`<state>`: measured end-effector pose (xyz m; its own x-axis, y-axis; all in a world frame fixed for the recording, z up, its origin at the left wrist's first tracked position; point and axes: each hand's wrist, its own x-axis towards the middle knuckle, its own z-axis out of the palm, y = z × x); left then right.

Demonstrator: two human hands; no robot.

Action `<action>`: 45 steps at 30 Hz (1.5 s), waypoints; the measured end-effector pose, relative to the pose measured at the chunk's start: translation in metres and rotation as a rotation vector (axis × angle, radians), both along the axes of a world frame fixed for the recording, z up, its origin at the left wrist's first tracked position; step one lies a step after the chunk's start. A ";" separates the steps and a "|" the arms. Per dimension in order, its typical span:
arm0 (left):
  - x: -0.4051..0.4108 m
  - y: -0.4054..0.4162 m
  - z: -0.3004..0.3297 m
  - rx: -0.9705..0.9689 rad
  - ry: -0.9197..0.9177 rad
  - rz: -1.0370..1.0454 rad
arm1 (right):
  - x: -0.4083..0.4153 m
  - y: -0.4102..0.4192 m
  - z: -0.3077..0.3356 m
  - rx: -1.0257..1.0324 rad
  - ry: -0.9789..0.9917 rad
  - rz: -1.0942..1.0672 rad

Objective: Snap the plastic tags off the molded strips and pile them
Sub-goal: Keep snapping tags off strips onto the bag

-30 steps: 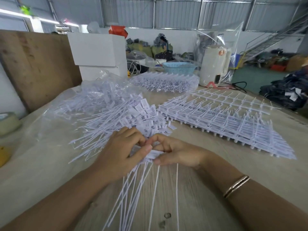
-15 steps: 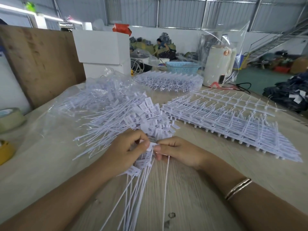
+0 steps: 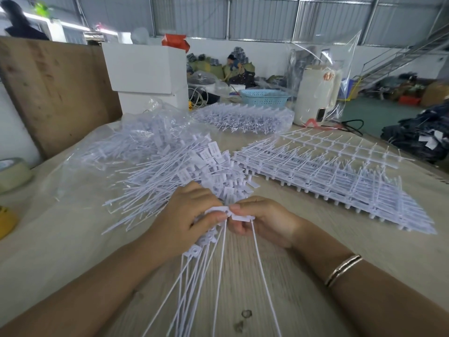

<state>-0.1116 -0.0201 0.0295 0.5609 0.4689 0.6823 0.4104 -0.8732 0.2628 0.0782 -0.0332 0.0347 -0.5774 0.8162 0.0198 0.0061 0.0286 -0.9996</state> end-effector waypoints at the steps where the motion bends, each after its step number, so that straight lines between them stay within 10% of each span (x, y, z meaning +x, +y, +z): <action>1: 0.001 0.000 0.000 0.008 -0.002 0.007 | 0.000 0.000 0.000 -0.007 0.012 0.000; 13: 0.002 -0.002 -0.001 0.151 -0.016 0.091 | -0.002 0.003 -0.005 -0.072 0.157 -0.006; 24: -0.008 -0.012 0.002 -0.473 -0.506 -0.111 | 0.030 0.008 0.010 -0.023 0.372 -0.104; 32: -0.017 0.017 -0.002 -0.010 0.116 0.222 | -0.018 0.005 -0.008 0.486 -0.433 -0.346; 42: -0.024 -0.003 0.023 -0.021 -0.029 0.464 | -0.016 -0.001 -0.003 0.756 -0.622 -0.663; 45: -0.030 -0.019 0.042 -0.258 0.248 0.641 | 0.002 -0.005 0.005 0.572 -0.786 -0.446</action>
<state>-0.1418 -0.0391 0.0717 0.2459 0.8855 0.3943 0.8942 -0.3642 0.2603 0.0797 -0.0385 0.0398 -0.2462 0.9442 0.2189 0.7683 0.3278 -0.5498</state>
